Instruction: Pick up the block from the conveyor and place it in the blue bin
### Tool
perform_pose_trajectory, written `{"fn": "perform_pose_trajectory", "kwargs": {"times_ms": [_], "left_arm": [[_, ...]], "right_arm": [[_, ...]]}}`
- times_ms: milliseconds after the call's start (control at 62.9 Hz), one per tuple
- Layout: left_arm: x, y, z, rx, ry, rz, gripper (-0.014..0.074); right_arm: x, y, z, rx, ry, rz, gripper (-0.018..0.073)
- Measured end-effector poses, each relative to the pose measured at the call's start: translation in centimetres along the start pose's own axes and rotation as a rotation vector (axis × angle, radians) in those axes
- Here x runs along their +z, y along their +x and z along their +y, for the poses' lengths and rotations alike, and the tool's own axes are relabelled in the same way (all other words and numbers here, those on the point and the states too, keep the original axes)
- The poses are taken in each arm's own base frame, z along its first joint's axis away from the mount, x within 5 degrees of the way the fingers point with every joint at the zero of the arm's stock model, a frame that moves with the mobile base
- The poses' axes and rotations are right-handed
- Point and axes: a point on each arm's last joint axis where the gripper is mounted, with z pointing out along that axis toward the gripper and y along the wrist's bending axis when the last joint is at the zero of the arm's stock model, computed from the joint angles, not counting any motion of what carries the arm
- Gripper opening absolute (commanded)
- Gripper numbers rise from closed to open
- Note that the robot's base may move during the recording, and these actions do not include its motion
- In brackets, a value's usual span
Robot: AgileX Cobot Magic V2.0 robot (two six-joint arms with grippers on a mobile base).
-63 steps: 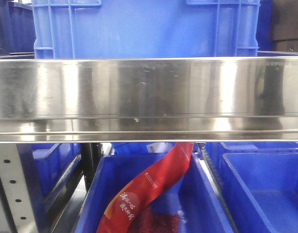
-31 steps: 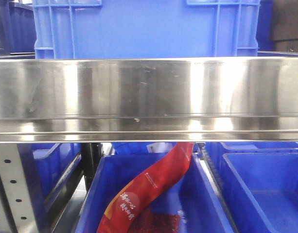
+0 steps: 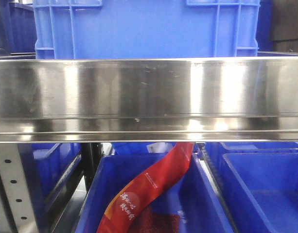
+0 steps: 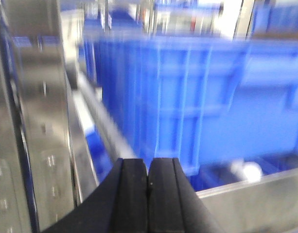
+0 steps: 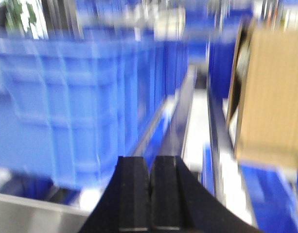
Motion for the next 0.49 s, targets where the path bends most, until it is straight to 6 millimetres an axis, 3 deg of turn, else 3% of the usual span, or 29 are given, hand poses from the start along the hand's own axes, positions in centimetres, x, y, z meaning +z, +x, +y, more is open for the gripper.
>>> {"fn": "perform_pose_trajectory", "kwargs": {"times_ms": [207,493], "left_arm": [[-1.9,-1.0,0.0,0.000,0.003,-0.128,-0.0111],[-2.4,-1.1,0.0,0.000,0.004,-0.159,-0.0111]], "right_arm": [[-1.7,-0.6,0.1,-0.005,-0.006,-0.094,-0.0168],[-1.9,-0.6,0.1,-0.008,-0.006,-0.103,-0.0168]]}}
